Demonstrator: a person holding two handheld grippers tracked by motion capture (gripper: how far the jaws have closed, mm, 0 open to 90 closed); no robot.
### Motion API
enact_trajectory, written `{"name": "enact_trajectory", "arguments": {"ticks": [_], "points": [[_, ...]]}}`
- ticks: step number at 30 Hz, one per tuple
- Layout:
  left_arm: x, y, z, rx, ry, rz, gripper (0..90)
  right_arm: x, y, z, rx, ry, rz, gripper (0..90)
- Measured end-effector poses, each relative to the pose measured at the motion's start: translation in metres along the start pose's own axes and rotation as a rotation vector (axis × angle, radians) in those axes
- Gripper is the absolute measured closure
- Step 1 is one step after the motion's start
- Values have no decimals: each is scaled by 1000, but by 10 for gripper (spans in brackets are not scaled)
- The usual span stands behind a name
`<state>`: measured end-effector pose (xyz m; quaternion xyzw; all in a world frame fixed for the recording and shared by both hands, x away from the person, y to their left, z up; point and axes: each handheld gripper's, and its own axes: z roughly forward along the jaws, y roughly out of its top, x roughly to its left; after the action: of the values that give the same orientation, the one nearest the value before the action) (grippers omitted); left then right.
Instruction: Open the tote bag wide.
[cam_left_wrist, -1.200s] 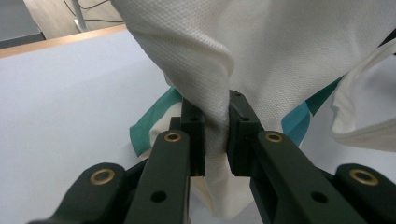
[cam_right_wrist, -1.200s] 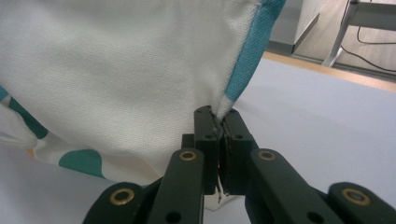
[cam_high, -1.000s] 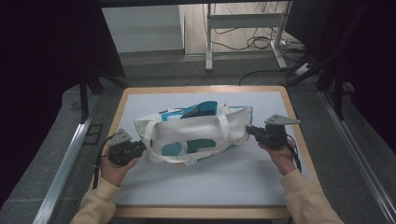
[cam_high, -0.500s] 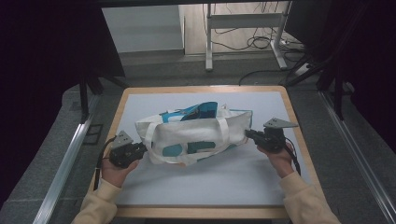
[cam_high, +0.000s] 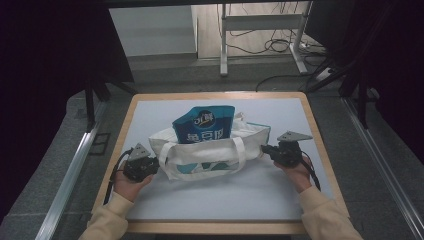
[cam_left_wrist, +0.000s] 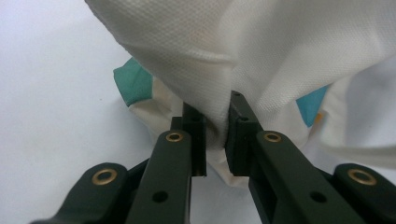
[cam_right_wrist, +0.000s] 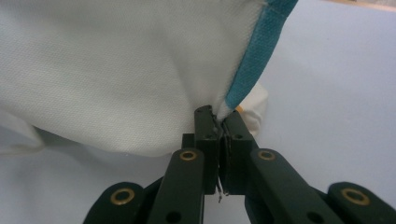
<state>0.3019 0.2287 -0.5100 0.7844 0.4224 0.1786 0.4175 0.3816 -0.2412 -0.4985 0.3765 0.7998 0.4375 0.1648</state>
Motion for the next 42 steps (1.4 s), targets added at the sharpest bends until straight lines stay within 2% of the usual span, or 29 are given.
{"name": "enact_trajectory", "arguments": {"ticks": [10,14,25,28,30,31,32,35,39,42], "points": [[2,-7,16,58,8,5,809,2,-8,7,50,3,-6,863],[4,-7,19,64,6,-2,809,2,-11,10,66,7,-1,863],[3,-8,19,57,9,-2,795,2,-12,10,64,9,13,855],[4,-7,16,39,24,-7,732,0,-12,8,53,16,19,762],[3,-7,13,29,49,-2,564,-1,-11,6,39,7,25,667],[3,-7,13,29,49,-2,483,-1,-11,6,39,7,25,667],[4,-6,3,9,54,-5,443,-3,-10,0,8,2,50,567],[5,-5,-8,-23,38,-20,355,-4,-7,-8,-27,-11,55,496],[2,-5,-26,-51,64,-12,327,-2,-4,-18,-59,-27,67,455],[2,-5,-40,-78,83,-33,360,-2,-2,-26,-78,-31,71,450]]}}
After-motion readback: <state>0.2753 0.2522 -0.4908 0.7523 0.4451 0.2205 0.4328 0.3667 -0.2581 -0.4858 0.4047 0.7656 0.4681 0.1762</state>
